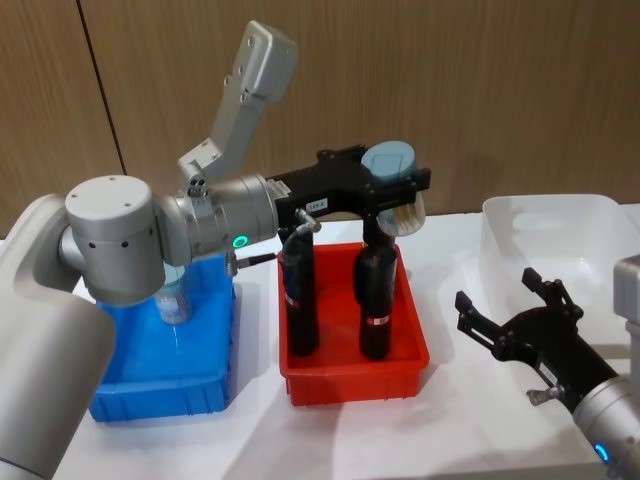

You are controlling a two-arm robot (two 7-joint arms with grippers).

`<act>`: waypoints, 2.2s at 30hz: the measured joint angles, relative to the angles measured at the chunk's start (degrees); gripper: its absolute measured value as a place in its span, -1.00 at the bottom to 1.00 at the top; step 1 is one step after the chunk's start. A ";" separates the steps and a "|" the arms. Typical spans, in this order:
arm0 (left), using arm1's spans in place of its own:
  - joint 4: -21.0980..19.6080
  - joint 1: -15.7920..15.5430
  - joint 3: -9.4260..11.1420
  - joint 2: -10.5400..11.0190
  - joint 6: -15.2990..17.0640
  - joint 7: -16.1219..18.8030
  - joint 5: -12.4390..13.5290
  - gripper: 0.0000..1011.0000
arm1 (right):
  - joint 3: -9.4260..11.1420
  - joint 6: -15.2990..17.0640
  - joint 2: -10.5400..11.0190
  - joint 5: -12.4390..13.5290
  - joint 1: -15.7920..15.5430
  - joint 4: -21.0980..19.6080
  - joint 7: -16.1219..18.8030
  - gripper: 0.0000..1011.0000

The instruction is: Pick the cotton swabs from the blue box and place them into the white box.

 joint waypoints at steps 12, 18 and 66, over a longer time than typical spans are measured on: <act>0.70 -1.03 0.25 -0.53 -0.01 -0.49 0.20 0.31 | 0.01 0.02 0.00 0.00 0.00 0.00 0.03 0.98; 0.88 -1.25 0.30 -0.65 -0.03 -0.61 0.24 0.31 | 0.08 0.90 0.07 -0.54 0.30 -0.24 0.67 0.98; 1.14 -1.64 0.37 -0.83 -0.09 -0.75 0.30 0.31 | -0.92 9.36 -3.42 -7.62 10.93 1.47 10.02 0.98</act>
